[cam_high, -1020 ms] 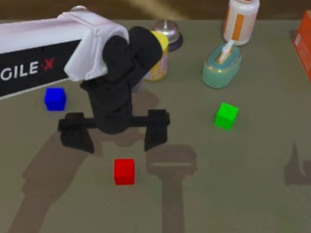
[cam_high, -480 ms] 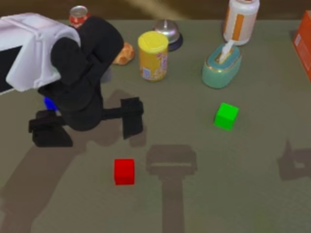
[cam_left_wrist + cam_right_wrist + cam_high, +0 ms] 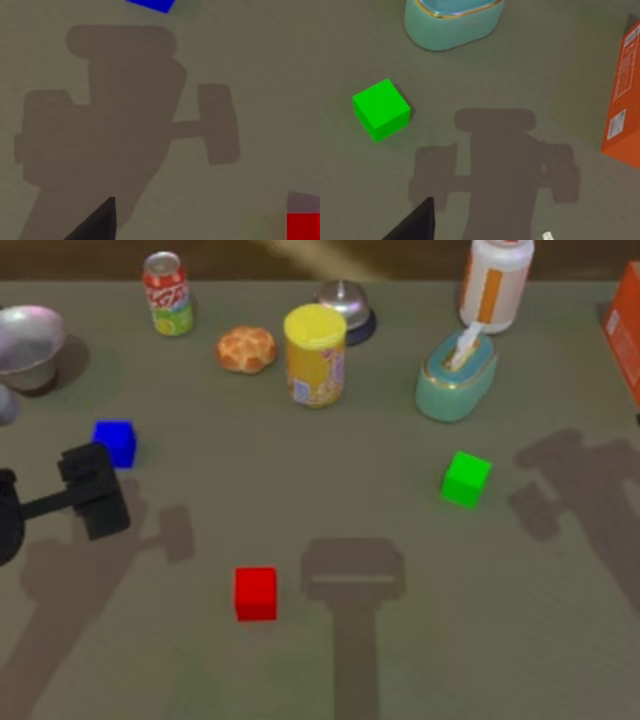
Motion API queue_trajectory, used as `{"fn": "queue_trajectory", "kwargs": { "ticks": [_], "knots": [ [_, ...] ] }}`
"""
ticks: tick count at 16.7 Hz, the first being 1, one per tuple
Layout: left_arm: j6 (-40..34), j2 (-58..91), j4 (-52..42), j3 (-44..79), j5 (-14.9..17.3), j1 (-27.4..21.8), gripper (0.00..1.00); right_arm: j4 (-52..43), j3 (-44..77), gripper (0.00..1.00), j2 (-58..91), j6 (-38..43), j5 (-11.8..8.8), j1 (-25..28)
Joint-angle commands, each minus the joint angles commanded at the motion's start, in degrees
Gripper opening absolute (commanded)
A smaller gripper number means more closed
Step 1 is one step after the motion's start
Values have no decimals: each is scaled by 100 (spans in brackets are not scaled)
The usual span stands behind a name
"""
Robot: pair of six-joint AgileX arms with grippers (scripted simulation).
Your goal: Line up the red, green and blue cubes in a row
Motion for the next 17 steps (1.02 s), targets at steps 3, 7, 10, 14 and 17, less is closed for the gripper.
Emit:
{"fn": "queue_trajectory", "kwargs": {
  "ticks": [3, 7, 10, 14, 17],
  "knots": [
    [600, -1655, 870, -1265, 11, 565, 100, -1115, 1626, 100, 2158, -558, 19, 331],
    [1491, -3393, 1928, -2612, 60, 1132, 100, -2411, 3544, 100, 4553, -1215, 34, 727],
    [2131, -4391, 2632, -3319, 122, 1436, 100, -3140, 4774, 100, 5838, -1608, 32, 967],
    [2730, -5287, 3256, -3819, 191, 1643, 100, -3721, 5925, 100, 6929, -1954, 21, 1179],
    [2891, -5475, 3415, -3926, 209, 1683, 100, -3851, 6195, 100, 7193, -2038, 17, 1230]
  ]
}}
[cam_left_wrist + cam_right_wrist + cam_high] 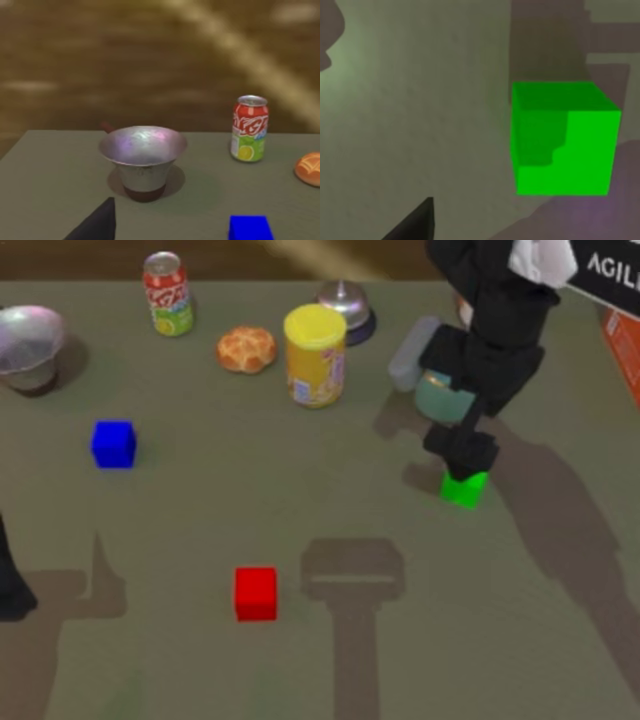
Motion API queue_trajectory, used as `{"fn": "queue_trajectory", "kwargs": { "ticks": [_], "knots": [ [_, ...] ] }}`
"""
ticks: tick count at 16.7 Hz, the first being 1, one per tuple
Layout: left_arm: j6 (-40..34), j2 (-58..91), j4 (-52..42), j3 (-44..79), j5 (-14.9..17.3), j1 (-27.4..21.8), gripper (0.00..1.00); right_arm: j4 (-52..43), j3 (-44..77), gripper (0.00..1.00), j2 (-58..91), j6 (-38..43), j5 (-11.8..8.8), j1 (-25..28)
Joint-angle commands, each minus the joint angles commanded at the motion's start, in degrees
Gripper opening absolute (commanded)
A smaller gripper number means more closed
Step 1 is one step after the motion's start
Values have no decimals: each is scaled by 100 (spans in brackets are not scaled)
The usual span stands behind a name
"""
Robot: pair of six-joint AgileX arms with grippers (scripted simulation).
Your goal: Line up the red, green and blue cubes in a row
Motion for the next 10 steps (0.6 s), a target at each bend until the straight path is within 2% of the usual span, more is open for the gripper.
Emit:
{"fn": "queue_trajectory", "kwargs": {
  "ticks": [6, 10],
  "knots": [
    [0, 0, 0, 0, 0, 0, 100, 108, -107, 100, 14, -5, 1, -16],
    [0, 0, 0, 0, 0, 0, 100, 966, -695, 100, 220, 4, 3, -1]
  ]
}}
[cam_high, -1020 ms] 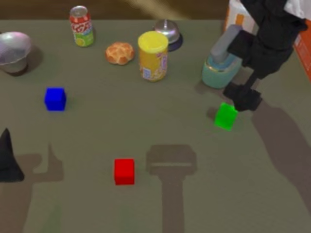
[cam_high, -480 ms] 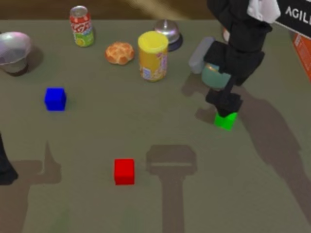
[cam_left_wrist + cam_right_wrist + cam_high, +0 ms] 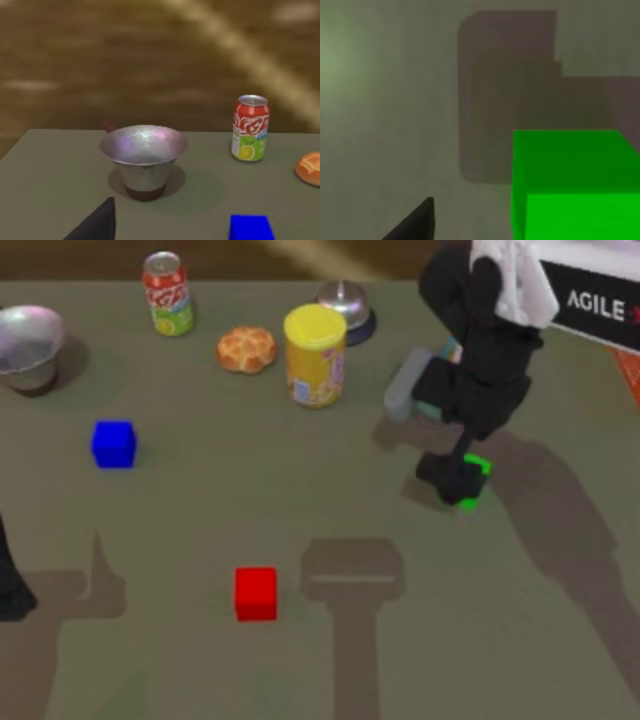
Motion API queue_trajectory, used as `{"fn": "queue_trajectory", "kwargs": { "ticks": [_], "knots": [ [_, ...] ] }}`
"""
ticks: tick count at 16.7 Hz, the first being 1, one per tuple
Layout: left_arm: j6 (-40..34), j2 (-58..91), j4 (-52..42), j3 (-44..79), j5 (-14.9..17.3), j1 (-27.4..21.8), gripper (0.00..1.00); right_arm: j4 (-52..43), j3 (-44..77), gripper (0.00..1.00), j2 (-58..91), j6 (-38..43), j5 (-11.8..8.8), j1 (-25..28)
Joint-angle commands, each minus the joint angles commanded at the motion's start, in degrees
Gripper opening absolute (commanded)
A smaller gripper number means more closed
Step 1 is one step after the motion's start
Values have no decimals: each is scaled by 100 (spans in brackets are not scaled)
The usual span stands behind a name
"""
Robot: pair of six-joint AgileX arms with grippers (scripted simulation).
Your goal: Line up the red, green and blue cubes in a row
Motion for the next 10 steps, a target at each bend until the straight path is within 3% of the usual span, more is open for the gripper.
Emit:
{"fn": "queue_trajectory", "kwargs": {
  "ticks": [7, 10],
  "knots": [
    [0, 0, 0, 0, 0, 0, 100, 584, -455, 100, 181, 8, 2, 9],
    [0, 0, 0, 0, 0, 0, 100, 584, -455, 77, 181, 8, 2, 9]
  ]
}}
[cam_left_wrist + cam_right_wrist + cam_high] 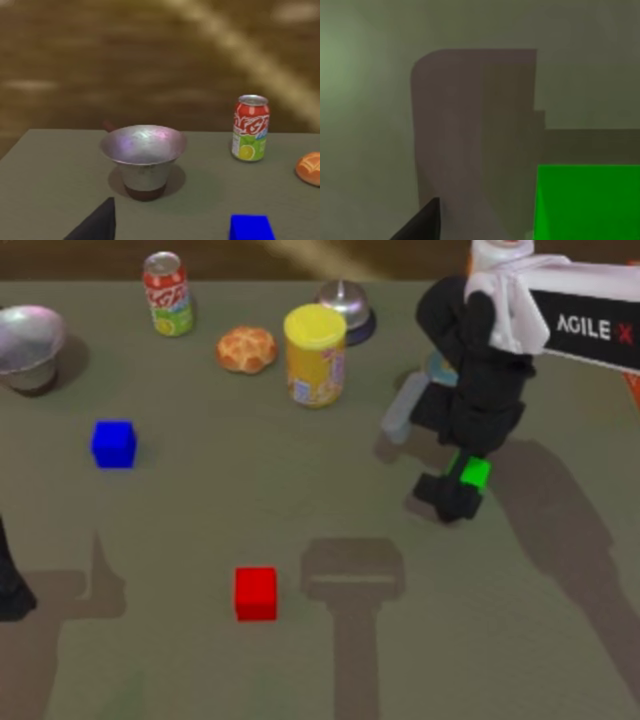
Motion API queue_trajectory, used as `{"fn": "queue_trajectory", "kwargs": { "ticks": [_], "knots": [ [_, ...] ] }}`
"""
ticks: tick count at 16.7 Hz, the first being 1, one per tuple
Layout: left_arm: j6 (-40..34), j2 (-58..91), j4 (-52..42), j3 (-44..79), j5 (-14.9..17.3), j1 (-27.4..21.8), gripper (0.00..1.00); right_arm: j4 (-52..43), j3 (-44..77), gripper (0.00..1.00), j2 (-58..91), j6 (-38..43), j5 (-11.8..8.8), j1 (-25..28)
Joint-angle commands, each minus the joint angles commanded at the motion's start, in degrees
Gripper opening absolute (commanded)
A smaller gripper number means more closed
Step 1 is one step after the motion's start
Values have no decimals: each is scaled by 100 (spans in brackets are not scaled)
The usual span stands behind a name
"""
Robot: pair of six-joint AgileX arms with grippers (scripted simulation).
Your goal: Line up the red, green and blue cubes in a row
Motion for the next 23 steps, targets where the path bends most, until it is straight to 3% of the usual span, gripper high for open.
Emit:
{"fn": "queue_trajectory", "kwargs": {
  "ticks": [10, 20, 23],
  "knots": [
    [0, 0, 0, 0, 0, 0, 100, 0, 0, 2, 0, 0, 0, 0],
    [0, 0, 0, 0, 0, 0, 100, -73, 17, 0, -100, 32, -31, -3],
    [0, 0, 0, 0, 0, 0, 100, -480, 354, 0, -195, 27, -35, 13]
  ]
}}
